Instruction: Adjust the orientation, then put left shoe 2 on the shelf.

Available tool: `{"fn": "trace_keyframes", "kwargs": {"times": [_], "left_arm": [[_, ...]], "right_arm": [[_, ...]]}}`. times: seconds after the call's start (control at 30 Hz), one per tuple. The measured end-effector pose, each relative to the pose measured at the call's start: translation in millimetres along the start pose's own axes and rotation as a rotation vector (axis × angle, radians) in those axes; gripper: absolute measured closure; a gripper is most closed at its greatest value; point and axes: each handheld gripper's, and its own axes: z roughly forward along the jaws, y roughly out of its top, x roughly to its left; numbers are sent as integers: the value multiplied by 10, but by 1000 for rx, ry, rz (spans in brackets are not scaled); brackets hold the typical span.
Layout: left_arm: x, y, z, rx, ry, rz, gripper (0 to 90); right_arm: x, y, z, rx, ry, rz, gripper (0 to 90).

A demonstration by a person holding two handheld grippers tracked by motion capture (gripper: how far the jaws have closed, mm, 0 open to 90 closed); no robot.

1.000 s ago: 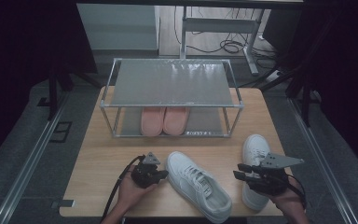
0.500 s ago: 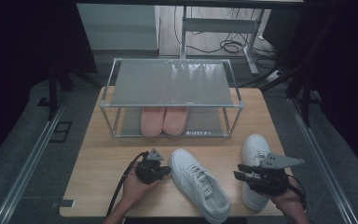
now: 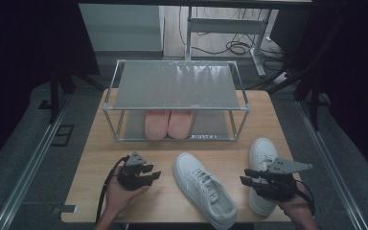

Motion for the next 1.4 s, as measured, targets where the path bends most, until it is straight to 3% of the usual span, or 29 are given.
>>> {"fn": "trace_keyframes", "kwargs": {"times": [0.03,0.2,0.93,1.4], "left_arm": [[55,-10,-39,-5,19,-16,559],[115,-22,-82,-13,24,-30,544],[126,-31,-85,-3,14,-43,458],[110,-25,-65,7,8,-46,444]], "right_arm": [[-2,0,-1,-2,-2,1,654],[-10,-14,-11,-2,-5,7,653],[4,-9,6,-4,7,10,639],[201,34,120,7,33,-5,597]]}}
